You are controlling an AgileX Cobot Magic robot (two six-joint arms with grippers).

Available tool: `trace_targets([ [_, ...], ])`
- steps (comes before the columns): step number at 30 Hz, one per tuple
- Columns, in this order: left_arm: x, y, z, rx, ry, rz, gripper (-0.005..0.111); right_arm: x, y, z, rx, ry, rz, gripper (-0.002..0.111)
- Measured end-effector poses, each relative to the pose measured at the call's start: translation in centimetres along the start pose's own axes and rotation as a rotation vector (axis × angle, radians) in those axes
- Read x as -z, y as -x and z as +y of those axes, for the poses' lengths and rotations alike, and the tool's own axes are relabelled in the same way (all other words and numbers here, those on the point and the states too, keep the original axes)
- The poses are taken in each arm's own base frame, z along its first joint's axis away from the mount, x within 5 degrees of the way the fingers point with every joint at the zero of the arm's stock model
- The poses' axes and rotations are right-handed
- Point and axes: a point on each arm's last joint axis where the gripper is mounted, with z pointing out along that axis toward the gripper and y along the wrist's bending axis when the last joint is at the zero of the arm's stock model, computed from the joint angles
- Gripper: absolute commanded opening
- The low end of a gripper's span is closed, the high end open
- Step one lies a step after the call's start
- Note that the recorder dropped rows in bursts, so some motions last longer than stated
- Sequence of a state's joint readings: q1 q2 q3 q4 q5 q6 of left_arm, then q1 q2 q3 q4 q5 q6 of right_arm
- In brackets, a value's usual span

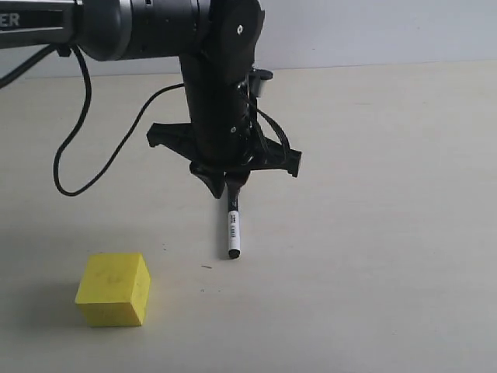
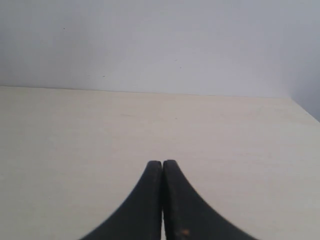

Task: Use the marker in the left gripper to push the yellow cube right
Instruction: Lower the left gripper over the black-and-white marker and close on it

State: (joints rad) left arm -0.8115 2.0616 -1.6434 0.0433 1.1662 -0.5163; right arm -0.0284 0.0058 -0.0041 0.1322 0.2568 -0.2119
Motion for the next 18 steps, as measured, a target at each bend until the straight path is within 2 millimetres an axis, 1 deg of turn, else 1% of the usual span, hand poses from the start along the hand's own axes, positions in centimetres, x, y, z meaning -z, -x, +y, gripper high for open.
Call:
trace_targets([
  [1, -0.7, 0.2, -0.1, 0.021, 0.0, 0.0, 0.046, 0.0, 0.0, 0.0, 0.0, 0.0, 0.0, 0.0],
  [2, -0.7, 0.4, -0.2, 0.033, -0.007, -0.014, 0.047, 0.0, 0.0, 0.0, 0.0, 0.0, 0.0, 0.0],
  [5, -1.1, 0.8, -0.5, 0.068, -0.03, -0.05, 0.047, 0.0, 0.0, 0.0, 0.0, 0.0, 0.0, 0.0],
  [6, -1.6, 1.1, -0.7, 0.084, -0.039, -0.063, 0.047, 0.0, 0.0, 0.0, 0.0, 0.0, 0.0, 0.0],
  [13, -4.5, 1.2, -0.9, 0.101, -0.01, -0.014, 0.047, 0.0, 0.0, 0.0, 0.0, 0.0, 0.0, 0.0],
  [18, -5.6, 1.2, -0.9, 0.114, 0.003, 0.007, 0.047, 0.0, 0.0, 0.0, 0.0, 0.0, 0.0, 0.0],
])
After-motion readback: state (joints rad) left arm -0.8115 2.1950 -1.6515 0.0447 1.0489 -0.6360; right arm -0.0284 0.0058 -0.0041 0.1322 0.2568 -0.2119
